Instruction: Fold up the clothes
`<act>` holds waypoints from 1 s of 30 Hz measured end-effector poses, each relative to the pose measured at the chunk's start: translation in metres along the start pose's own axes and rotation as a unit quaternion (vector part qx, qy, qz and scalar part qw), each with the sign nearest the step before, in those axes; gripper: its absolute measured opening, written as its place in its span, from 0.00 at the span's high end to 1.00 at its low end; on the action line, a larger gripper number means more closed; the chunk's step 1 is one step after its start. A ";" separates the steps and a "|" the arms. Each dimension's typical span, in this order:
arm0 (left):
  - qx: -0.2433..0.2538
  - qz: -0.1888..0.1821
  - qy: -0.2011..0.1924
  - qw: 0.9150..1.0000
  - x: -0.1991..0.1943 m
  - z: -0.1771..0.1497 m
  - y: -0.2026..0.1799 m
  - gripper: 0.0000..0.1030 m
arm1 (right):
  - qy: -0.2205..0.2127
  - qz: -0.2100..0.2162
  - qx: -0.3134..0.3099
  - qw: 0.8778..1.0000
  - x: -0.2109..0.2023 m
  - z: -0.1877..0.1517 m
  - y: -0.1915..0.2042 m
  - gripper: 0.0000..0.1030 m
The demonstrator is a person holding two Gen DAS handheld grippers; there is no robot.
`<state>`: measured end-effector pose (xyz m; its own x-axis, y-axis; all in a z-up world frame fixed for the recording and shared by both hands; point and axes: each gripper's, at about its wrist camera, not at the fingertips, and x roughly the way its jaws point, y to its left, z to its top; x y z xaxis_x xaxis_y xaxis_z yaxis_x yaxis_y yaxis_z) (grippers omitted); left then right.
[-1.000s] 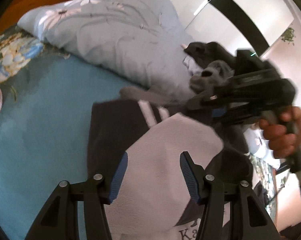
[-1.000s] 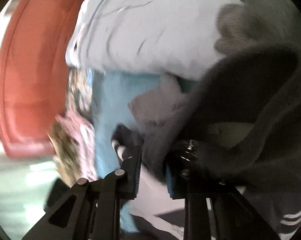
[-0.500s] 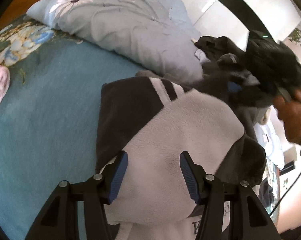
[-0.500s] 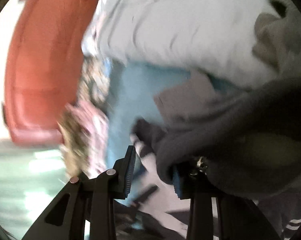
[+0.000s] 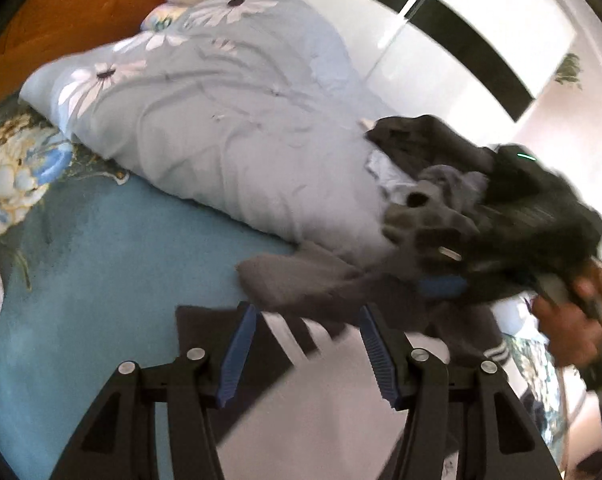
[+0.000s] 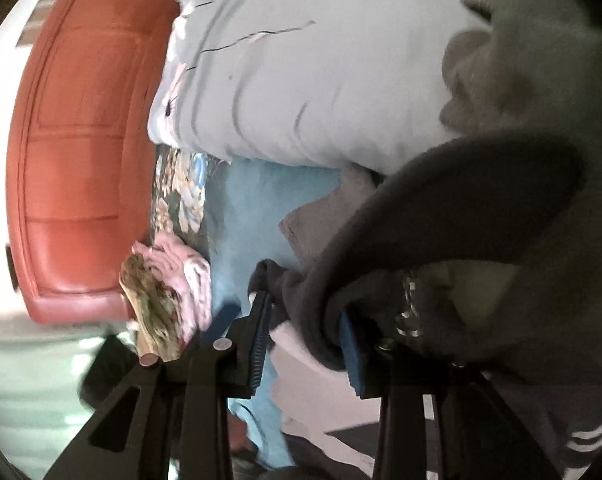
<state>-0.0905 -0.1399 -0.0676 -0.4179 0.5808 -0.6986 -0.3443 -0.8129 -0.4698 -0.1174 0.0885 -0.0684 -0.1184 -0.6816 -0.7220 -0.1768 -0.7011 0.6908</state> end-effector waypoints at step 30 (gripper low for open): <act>-0.092 0.045 0.028 0.994 -0.006 -0.053 0.046 0.43 | -0.048 -0.047 0.013 0.998 0.063 0.055 0.013 0.95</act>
<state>-0.0591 -0.1827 -0.1135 -0.3914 0.5062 -0.7685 -0.1462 -0.8587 -0.4912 -0.1811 0.0482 -0.1073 -0.1928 -0.5888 -0.7850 -0.2172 -0.7545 0.6193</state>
